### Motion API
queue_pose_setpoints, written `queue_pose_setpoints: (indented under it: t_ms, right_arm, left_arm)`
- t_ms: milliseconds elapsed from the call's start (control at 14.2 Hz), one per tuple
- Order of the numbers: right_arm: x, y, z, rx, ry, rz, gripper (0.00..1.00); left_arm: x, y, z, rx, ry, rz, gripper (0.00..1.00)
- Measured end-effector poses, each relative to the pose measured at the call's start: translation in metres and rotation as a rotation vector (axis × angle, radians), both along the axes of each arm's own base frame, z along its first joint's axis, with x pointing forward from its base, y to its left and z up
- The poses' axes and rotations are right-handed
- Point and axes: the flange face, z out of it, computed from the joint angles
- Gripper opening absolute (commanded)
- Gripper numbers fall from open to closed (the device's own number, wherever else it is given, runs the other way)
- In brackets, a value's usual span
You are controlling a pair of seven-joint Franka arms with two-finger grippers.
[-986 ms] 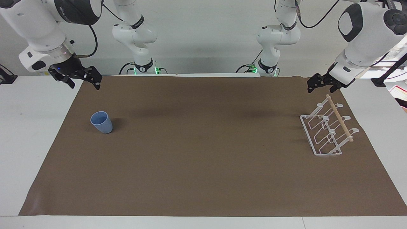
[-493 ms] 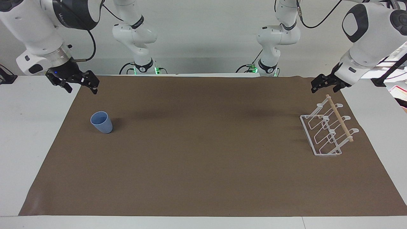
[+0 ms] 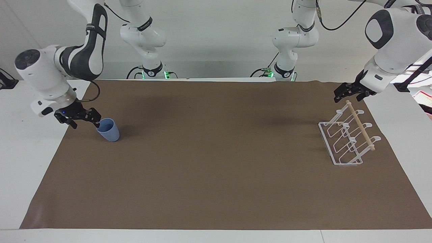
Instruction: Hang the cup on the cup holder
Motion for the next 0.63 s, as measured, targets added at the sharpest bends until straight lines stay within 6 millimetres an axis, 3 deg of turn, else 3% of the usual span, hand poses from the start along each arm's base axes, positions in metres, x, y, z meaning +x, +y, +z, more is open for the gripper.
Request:
queue_pose_setpoints:
  t_ms: [211,493,563,634]
  right_arm:
    - [-0.004,0.004,-0.017,0.009,0.030,0.040,1.00]
    - [-0.019,-0.010,-0.033,0.024,0.062,0.122,1.00]
    - [-0.021,-0.013,-0.037,0.026,0.063,0.139,0.97]
    - [-0.023,-0.015,-0.041,0.024,0.056,0.153,0.86]
  left_arm:
    - [-0.002,-0.004,0.013,-0.001,-0.034,-0.010,1.00]
    - [-0.002,-0.012,0.019,-0.002,-0.053,-0.023,1.00]
    - [-0.002,-0.012,0.019,-0.002,-0.053,-0.024,1.00]
    - [-0.002,-0.012,0.019,-0.002,-0.053,-0.024,1.00]
